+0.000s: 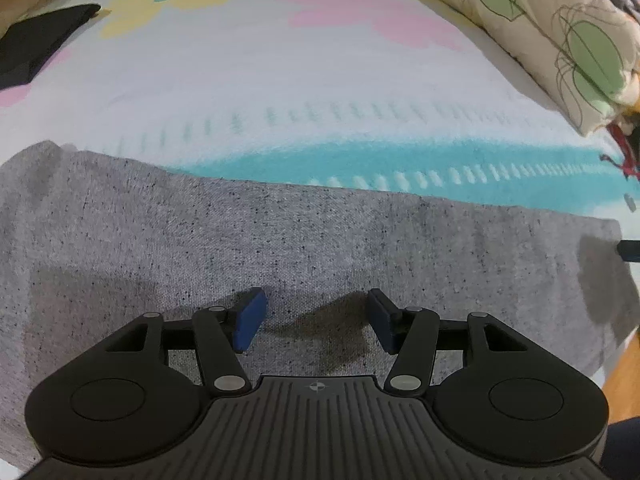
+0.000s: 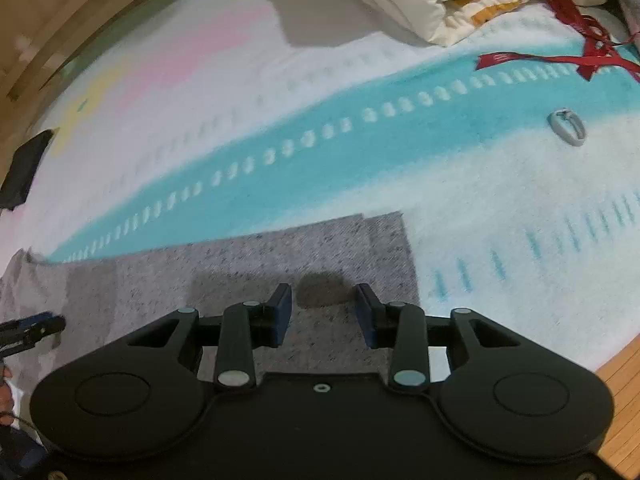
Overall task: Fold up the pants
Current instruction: 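Release the right gripper and reposition both grippers over the sweatpants, then grasp the sweatpants edge with the right gripper and lift it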
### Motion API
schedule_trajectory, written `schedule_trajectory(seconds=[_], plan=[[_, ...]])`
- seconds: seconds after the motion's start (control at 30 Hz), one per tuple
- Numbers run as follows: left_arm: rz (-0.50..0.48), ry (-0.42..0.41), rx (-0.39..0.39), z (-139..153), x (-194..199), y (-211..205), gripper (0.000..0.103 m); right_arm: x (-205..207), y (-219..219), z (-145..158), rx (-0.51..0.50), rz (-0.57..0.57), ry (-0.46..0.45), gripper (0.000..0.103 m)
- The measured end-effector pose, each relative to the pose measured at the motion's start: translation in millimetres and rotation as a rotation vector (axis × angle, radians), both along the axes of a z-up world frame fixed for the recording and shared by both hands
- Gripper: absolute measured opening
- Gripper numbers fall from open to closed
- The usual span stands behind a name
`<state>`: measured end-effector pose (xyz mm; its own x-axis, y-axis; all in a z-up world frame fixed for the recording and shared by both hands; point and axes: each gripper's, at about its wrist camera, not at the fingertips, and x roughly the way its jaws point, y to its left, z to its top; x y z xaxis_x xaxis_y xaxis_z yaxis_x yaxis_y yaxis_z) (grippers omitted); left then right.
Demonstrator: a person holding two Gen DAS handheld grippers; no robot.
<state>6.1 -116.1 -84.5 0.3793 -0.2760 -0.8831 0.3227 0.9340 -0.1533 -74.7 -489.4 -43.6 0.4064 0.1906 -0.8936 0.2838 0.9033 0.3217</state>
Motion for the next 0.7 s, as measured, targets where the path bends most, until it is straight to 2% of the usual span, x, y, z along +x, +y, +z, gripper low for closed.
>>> schedule_trajectory(seconds=[0.13, 0.37, 0.4, 0.47, 0.53, 0.63, 0.7], plan=[[0.0, 0.004, 0.0, 0, 1, 0, 0.054, -4, -7, -3, -0.027, -0.025, -0.002, 0.055], [-0.005, -0.005, 0.003, 3, -2, 0, 0.054, -13, -9, -12, 0.039, -0.019, 0.025, 0.056], [-0.005, -0.008, 0.003, 3, -2, 0, 0.054, -13, -9, -12, 0.044, -0.014, 0.025, 0.053], [0.002, -0.016, -0.002, 5, -2, 0, 0.054, -15, -8, -12, 0.048, -0.014, 0.029, 0.012], [0.006, -0.037, -0.033, 15, -7, 3, 0.054, -17, -4, -7, 0.034, -0.012, 0.012, 0.011], [-0.029, -0.054, -0.088, 27, -16, 2, 0.055, -27, 11, 16, -0.115, 0.034, -0.077, 0.009], [-0.047, -0.031, -0.088, 23, -19, -2, 0.055, -26, 8, 14, -0.109, 0.017, -0.064, 0.009]])
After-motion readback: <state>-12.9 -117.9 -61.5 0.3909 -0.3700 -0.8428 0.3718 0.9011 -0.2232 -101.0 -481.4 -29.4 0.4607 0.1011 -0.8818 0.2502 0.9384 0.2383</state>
